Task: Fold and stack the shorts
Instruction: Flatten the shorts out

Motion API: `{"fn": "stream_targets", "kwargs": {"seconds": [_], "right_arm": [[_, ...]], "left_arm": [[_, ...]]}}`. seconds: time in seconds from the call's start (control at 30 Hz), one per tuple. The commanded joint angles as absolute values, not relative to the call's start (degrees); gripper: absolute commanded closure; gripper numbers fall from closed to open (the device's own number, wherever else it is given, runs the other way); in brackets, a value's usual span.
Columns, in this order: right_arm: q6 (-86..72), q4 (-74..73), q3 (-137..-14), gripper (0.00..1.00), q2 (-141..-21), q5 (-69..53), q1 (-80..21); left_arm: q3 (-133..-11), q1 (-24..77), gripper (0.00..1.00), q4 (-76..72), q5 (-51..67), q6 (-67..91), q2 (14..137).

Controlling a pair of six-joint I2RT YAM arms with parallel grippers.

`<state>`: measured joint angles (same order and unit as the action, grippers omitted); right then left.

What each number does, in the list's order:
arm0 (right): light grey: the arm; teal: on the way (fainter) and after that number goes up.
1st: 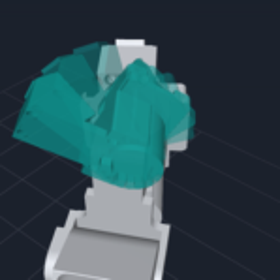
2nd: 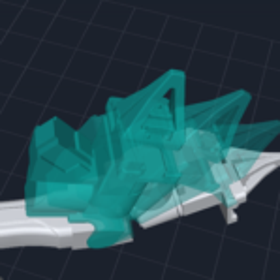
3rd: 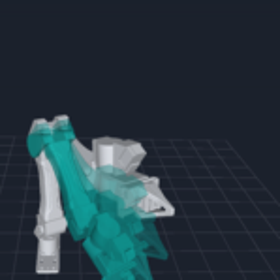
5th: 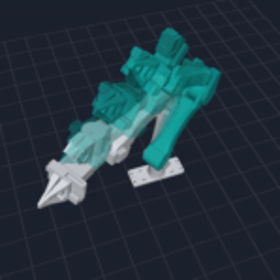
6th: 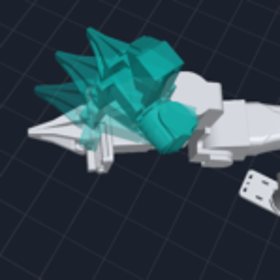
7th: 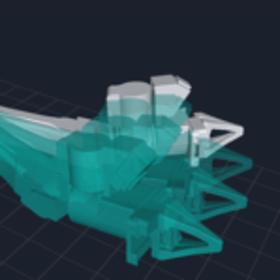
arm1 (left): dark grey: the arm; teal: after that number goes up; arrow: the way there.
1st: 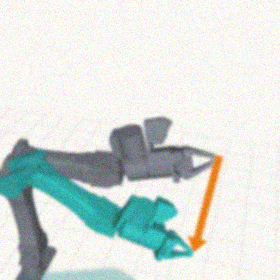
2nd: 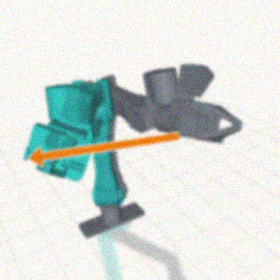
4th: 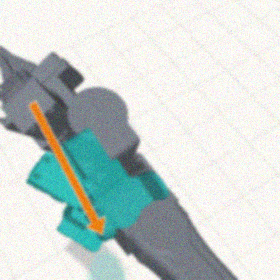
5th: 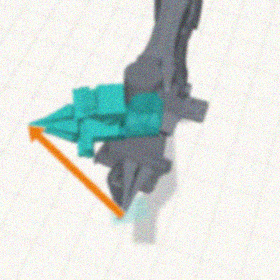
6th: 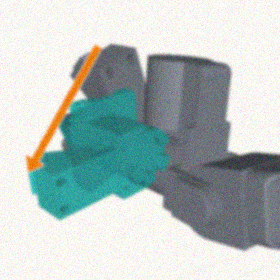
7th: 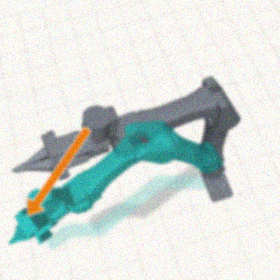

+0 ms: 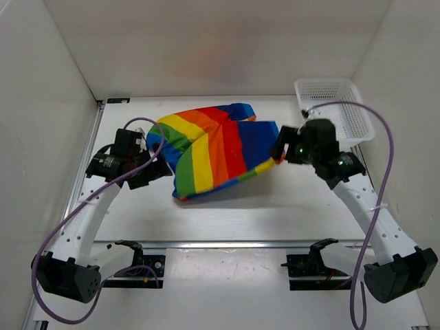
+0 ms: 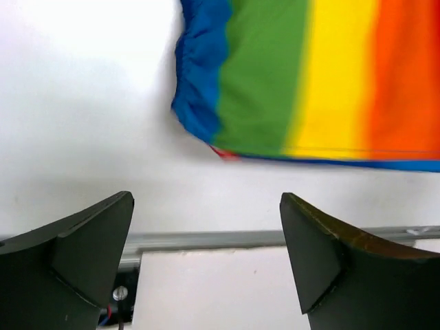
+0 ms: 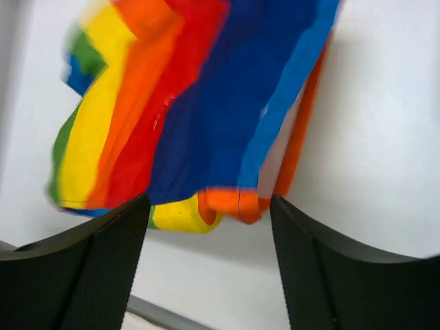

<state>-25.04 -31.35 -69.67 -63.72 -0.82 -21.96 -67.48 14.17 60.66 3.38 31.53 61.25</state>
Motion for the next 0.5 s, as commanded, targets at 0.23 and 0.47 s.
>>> {"fn": "stream_targets", "kwargs": {"seconds": [0.23, 0.47], "right_arm": [[-35.9, -44.6, -59.1, 0.60, -59.6, 14.3, -21.0], [-41.3, -42.3, -52.4, 0.72, -62.9, 1.4, -16.7]], "left_arm": [[-67.0, 13.5, 0.37, 60.6, 0.2, 36.2, 66.6], [-48.5, 14.1, 0.10, 49.1, 12.5, 45.1, 67.2]]}}
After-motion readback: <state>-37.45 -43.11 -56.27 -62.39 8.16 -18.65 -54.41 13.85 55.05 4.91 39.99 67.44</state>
